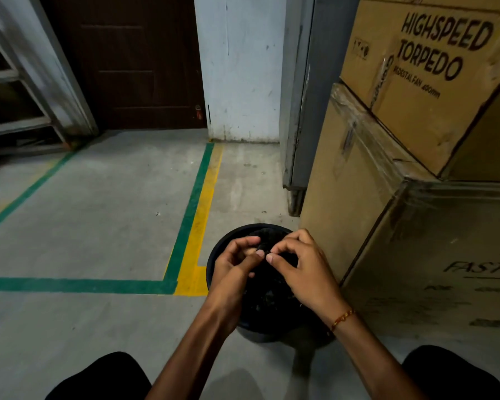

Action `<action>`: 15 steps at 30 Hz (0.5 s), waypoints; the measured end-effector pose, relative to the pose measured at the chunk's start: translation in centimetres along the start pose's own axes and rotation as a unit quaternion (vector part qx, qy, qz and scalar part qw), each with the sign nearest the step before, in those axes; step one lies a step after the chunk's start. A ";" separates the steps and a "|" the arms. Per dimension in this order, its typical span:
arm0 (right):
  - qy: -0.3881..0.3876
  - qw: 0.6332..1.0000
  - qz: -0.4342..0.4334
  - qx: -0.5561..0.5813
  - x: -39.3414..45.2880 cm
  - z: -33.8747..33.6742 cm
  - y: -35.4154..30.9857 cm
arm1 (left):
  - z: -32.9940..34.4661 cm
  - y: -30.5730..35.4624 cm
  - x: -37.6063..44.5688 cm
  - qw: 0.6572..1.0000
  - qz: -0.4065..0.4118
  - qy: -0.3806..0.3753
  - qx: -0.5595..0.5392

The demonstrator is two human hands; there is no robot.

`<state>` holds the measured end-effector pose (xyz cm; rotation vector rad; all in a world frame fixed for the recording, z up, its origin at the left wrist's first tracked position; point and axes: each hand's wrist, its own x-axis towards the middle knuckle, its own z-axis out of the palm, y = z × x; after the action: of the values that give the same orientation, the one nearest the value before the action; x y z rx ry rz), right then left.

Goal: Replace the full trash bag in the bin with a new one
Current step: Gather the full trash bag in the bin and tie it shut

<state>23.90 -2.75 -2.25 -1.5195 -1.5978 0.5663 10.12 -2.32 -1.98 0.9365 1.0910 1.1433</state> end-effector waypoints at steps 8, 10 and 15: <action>-0.016 0.999 -0.017 0.039 -0.4 0.4 -0.2 | 0.6 0.1 0.6 0.997 -0.009 0.068 0.046; -0.012 0.997 -0.068 0.013 -0.9 0.3 -0.5 | 0.9 0.1 0.9 0.994 -0.020 0.093 0.060; 0.003 0.990 -0.138 -0.013 -1.5 0.0 -0.2 | 1.3 0.8 1.3 0.993 -0.066 0.089 0.043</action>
<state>23.65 -4.23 -2.46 -1.2871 -1.7784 0.3878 11.34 -0.98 -1.14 0.8273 1.3356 1.0928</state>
